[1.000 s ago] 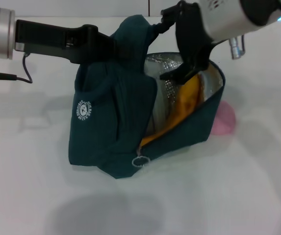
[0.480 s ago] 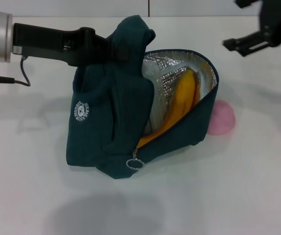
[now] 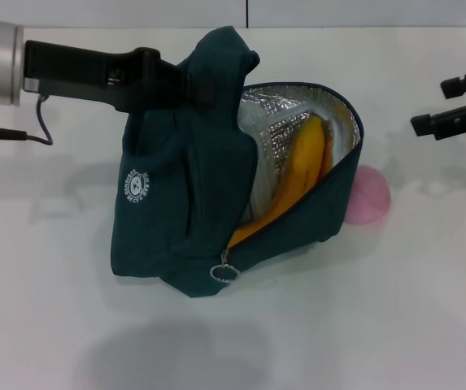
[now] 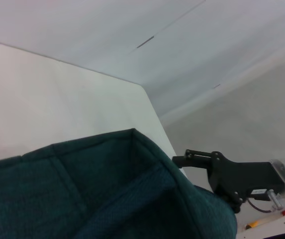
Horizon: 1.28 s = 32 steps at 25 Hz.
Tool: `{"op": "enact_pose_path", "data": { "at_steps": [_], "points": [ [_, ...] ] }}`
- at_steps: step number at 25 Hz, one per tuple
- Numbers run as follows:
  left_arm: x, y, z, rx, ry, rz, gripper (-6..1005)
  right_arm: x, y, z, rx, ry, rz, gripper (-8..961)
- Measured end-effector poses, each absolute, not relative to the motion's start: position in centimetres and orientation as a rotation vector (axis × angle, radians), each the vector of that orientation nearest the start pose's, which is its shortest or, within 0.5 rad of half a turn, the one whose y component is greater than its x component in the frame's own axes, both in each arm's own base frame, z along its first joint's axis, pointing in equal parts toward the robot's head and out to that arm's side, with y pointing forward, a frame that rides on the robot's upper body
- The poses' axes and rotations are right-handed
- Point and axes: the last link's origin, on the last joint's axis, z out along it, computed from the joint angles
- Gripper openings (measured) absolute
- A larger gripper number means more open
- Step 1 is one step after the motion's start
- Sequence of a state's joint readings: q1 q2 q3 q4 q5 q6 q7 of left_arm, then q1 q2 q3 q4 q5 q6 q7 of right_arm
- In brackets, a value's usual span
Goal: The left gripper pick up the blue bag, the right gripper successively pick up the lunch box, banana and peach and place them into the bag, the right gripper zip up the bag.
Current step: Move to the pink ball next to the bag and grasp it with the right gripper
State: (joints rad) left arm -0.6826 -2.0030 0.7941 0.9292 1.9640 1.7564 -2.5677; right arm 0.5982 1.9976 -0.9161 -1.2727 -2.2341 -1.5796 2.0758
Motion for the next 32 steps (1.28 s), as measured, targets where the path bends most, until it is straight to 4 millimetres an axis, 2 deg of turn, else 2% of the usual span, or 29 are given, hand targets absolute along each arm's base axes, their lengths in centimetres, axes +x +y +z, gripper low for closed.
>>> {"op": "enact_pose_path", "data": {
  "at_steps": [4, 8, 15, 18, 22, 32],
  "points": [
    [-17.5, 36.7, 5.6, -2.652, -1.72, -0.687, 41, 18.9, 38.8, 8.3, -2.658, 0.744, 0.092, 886],
    [-17.5, 36.8, 5.7, -2.657, -1.711, -0.686, 41, 17.8, 39.7, 7.3, -2.692, 0.804, -0.035, 885],
    [-17.3, 36.9, 5.8, -2.661, -1.702, -0.683, 41, 15.4, 39.6, 3.8, -2.812, 0.655, -0.225, 884],
    [-17.3, 36.9, 5.8, -2.662, -1.699, -0.682, 41, 14.8, 39.6, 3.0, -2.825, 0.608, -0.294, 884],
    [-17.3, 37.0, 5.8, -2.66, -1.693, -0.682, 41, 14.6, 39.9, 2.5, -2.824, 0.598, -0.358, 874],
    [-17.4, 37.0, 5.9, -2.653, -1.693, -0.687, 41, 16.0, 40.4, 0.8, -2.792, 0.58, -0.451, 840]
  ]
}}
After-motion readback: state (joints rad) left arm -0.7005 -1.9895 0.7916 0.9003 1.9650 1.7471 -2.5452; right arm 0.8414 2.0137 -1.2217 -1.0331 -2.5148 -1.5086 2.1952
